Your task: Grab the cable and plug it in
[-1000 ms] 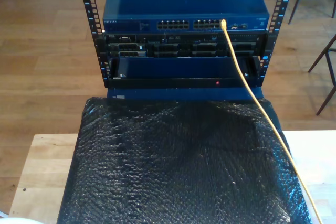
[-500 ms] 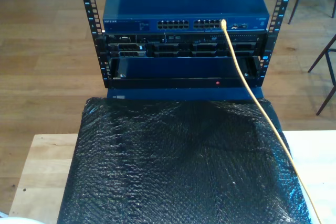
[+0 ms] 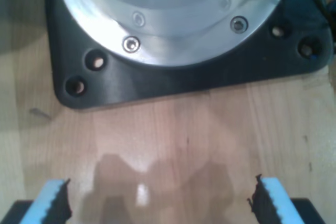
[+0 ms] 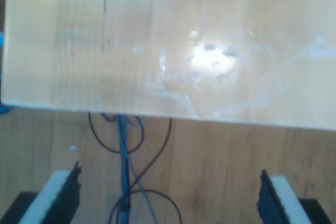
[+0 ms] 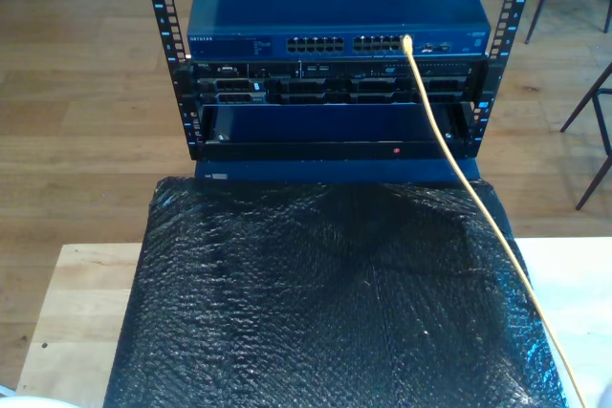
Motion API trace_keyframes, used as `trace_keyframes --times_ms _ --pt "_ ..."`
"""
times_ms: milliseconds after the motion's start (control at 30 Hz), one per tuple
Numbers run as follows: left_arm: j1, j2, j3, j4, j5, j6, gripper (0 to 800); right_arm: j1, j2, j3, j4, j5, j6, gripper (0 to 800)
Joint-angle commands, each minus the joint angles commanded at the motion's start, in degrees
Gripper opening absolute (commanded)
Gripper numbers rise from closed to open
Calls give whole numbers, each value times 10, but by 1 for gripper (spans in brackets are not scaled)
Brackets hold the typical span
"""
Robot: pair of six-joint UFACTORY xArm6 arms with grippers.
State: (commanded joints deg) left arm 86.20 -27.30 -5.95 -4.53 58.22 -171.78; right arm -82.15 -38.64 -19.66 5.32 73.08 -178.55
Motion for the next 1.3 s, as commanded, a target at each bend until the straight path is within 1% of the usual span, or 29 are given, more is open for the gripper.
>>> trace_keyframes --times_ms 233,400,633,833,1033,1300 --pt "0 0 0 0 0 0 800 0 -18 94 -6 -105 0 798" --pt "0 0 0 0 0 0 800 0 -56 125 -6 -123 0 798" --pt "0 0 0 0 0 0 800 0 -55 170 -17 -183 0 798" --pt "0 0 0 0 0 0 800 0 -24 186 -19 -220 -1 798" --pt "0 0 0 0 0 0 800 0 8 188 -19 -223 -2 798" --pt "0 0 1 0 0 0 800 -1 10 188 -19 -225 -1 799"
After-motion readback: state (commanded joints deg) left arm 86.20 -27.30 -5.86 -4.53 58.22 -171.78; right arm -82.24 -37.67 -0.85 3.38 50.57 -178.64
